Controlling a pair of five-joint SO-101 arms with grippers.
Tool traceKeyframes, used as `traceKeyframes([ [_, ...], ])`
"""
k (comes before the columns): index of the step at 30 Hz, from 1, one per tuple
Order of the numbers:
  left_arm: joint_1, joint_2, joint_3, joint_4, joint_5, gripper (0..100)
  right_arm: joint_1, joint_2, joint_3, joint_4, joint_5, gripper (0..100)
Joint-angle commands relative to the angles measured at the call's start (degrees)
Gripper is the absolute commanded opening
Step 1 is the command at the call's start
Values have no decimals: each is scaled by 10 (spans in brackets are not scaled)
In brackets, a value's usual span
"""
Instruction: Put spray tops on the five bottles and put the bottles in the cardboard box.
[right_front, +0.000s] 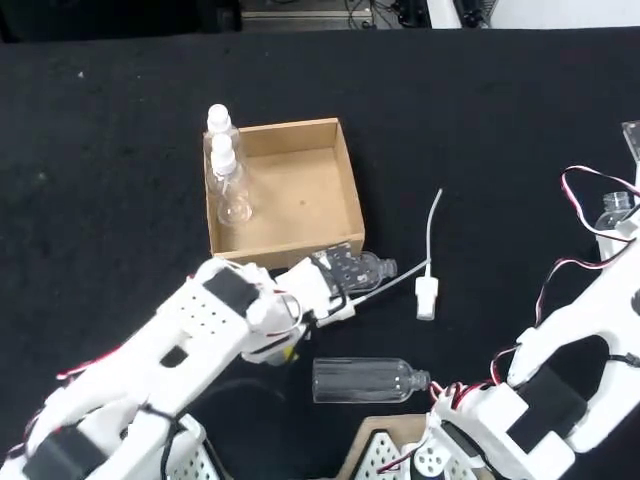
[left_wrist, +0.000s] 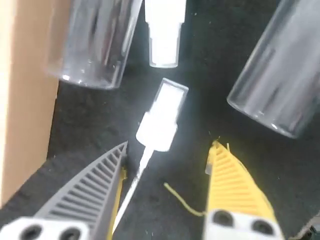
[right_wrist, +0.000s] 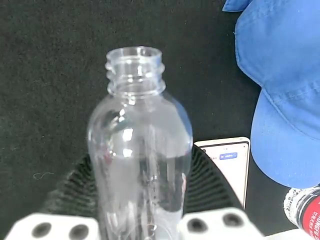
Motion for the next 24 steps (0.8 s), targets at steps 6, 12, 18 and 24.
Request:
traceKeyframes([
  [6, 0, 69, -18, -75, -44, 232, 11, -4, -15, -10, 34, 11],
  [12, 0, 108, -18, -77, -92, 228, 12, -4, -15, -8, 38, 11],
  [18, 2, 124, -22, -91, -102, 227, 12, -4, -1, -9, 40, 11],
  [24, 6, 125, -23, -110, -101, 230, 11, -4, 15, -12, 40, 11],
])
